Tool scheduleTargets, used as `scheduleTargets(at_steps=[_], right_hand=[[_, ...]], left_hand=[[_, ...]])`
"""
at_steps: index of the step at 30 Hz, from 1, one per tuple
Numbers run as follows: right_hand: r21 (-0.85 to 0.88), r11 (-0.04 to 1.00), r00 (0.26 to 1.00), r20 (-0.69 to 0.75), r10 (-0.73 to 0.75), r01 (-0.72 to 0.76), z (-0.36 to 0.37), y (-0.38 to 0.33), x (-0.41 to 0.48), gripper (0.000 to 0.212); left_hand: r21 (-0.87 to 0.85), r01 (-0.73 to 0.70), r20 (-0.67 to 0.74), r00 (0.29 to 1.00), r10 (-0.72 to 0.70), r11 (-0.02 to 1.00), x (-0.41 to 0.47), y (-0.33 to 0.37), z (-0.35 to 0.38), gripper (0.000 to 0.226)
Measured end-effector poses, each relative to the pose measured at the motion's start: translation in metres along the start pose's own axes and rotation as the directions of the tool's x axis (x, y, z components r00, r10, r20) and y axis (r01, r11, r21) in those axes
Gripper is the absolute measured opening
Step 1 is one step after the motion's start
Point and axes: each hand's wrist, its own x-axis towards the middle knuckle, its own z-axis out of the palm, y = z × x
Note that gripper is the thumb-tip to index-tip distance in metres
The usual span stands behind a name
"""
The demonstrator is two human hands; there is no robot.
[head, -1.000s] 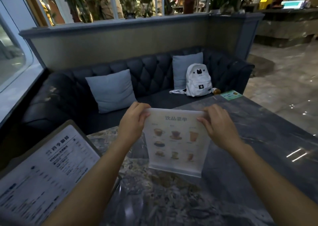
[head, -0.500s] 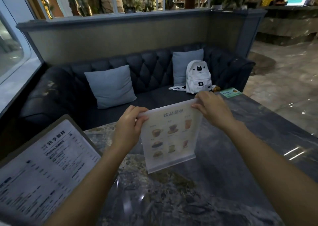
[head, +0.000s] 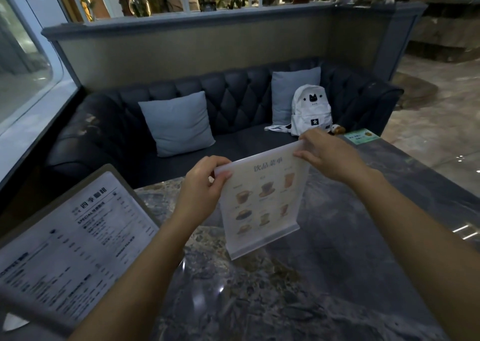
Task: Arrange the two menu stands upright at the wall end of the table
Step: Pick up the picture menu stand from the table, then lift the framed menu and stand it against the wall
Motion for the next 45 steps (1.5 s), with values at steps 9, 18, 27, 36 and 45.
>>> scheduleTargets(at_steps=[9, 18, 27, 36, 45], right_hand=[[-0.019, 0.997, 0.996, -0.045, -0.078, 0.078, -0.025, -0.019, -0.002, 0.064], [0.042, 0.952, 0.95, -0.092, -0.3, 0.304, -0.037, -0.101, 0.02, 0.068], [0.109, 0.849, 0.856, -0.047, -0.515, 0.516, 0.005, -0.209, 0.047, 0.071], [0.17, 0.743, 0.744, 0.072, -0.664, 0.647, 0.061, -0.295, 0.054, 0.068], [0.136, 0.782, 0.747, 0.233, -0.622, 0.609, 0.101, -0.313, 0.065, 0.064]], left_hand=[[0.017, 0.063, -0.007, 0.998, -0.063, 0.998, 0.002, 0.01, -0.013, 0.029], [0.236, 0.051, -0.154, 0.988, -0.014, 0.971, -0.009, 0.013, -0.08, 0.039], [0.508, 0.249, -0.312, 0.945, -0.094, 0.825, -0.07, -0.007, -0.186, 0.042], [0.564, 0.416, -0.371, 0.899, -0.231, 0.713, -0.126, -0.029, -0.231, 0.045], [0.55, 0.479, -0.322, 0.878, -0.355, 0.685, -0.139, -0.052, -0.22, 0.045]])
